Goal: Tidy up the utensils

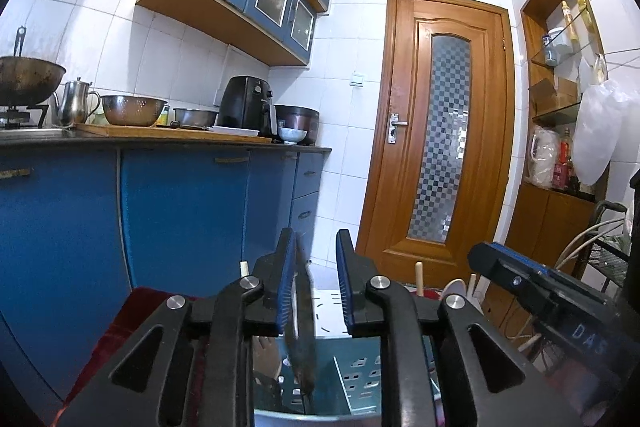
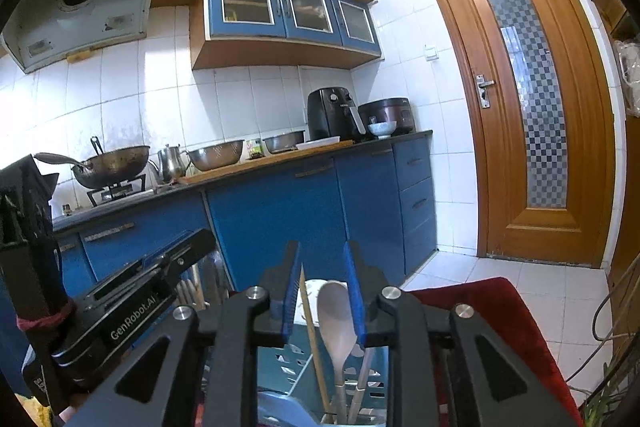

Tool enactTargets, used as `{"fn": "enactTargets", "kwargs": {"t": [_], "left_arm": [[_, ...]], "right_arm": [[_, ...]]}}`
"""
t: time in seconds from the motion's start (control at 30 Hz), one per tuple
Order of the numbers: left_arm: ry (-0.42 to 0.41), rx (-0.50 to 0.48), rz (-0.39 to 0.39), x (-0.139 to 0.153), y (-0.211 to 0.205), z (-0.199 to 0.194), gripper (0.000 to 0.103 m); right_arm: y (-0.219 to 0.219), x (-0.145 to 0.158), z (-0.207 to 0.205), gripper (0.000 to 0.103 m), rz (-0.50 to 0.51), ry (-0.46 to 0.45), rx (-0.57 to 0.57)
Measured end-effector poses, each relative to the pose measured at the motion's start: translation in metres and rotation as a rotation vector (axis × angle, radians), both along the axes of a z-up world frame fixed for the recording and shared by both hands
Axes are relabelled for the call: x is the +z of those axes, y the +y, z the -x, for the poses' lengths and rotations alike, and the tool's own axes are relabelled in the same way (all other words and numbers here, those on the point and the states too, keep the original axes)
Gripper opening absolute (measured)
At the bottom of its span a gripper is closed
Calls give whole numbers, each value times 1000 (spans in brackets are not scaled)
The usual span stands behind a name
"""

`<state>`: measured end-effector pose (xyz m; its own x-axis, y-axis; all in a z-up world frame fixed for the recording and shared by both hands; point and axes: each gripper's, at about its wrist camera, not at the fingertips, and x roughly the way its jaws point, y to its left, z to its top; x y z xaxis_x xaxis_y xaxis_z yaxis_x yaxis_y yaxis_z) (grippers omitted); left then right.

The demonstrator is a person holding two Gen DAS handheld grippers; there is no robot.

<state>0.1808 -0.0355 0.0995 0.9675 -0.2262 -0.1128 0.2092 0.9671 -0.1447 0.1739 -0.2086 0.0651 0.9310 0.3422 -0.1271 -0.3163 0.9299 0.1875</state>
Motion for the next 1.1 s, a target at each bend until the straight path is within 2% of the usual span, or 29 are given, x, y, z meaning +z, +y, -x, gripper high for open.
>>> {"fn": "enactTargets", "kwargs": {"t": [0.27, 0.4, 0.47, 0.6, 0.9, 0.97, 1.1], "left_arm": [[24, 3, -18, 20, 8, 30, 27], [53, 3, -7, 26, 15, 46, 29], [63, 7, -7, 28, 19, 57, 35], [84, 19, -28, 28, 23, 75, 38], [173, 11, -28, 5, 31, 113, 48], [186, 15, -25, -5, 32, 118, 60], [216, 26, -38, -25, 30, 123, 69]], "right_arm": [[-1, 14, 28, 31, -9, 9, 3], [-3, 17, 42, 36, -39, 44, 25], [-4, 16, 50, 37, -50, 57, 31], [-4, 12, 69, 41, -43, 82, 19], [0, -8, 103, 57, -10, 120, 4], [0, -14, 107, 61, -5, 124, -4], [1, -29, 114, 68, 7, 147, -15]]}}
